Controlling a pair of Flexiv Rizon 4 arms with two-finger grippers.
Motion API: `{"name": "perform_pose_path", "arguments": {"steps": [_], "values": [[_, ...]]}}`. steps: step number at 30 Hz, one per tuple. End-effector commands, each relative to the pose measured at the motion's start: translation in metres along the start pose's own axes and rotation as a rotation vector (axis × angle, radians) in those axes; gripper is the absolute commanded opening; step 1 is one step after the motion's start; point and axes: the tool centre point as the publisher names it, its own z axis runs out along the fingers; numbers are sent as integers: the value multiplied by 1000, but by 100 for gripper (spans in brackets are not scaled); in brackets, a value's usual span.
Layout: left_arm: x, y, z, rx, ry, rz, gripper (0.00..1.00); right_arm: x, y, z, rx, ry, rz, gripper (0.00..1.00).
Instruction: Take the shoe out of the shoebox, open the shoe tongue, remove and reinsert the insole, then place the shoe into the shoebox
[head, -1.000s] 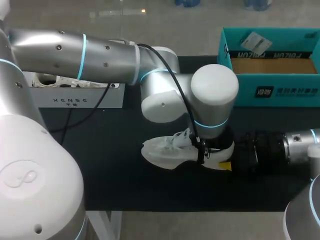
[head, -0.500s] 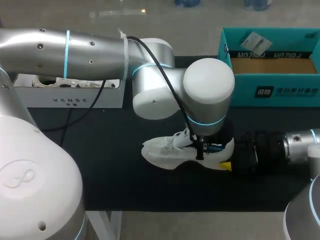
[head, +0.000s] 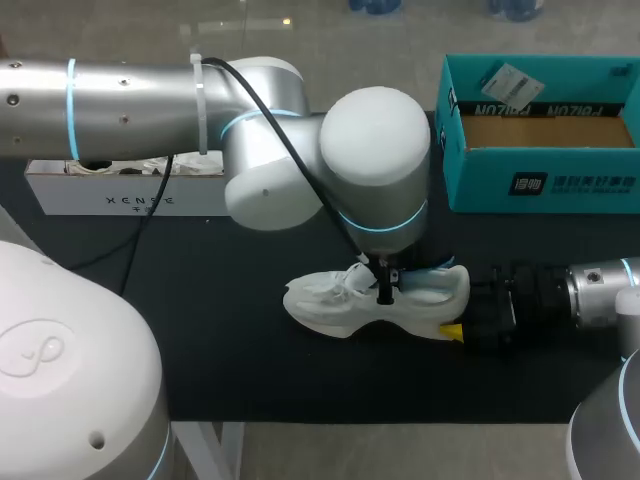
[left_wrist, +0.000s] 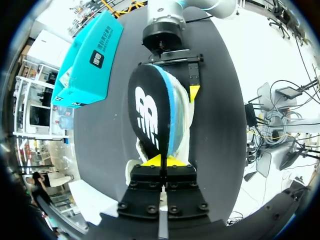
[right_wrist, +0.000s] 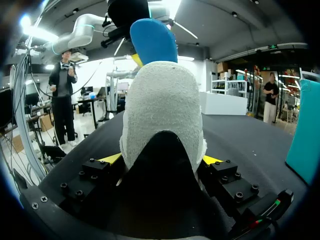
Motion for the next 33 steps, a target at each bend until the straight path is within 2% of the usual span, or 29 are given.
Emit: {"name": "perform_pose_path", "arguments": {"steps": [1,11,18,25,27,28,29,31,33], "values": [[9,5,-10,28,-6,18,0,1,-3,3,3,-1,0,0],[34,-27,-4,22,10,74,0,1,-3,3,3,-1,0,0],[41,-51,-9,24,9,91,0,1,-3,3,3,-1,0,0],[42,-55,-9,25,8,83,0,1,-3,3,3,-1,0,0],[41,-55,-8,26,3,76,5,1,-3,3,3,-1,0,0],[40,-54,-8,27,2,75,24,1,-3,3,3,-1,0,0],[39,-53,-8,27,-2,71,31,1,-3,3,3,-1,0,0],[37,-52,-7,27,-2,66,31,1,-3,3,3,-1,0,0],[36,-50,-6,28,-1,60,35,1,-3,3,3,-1,0,0]]}}
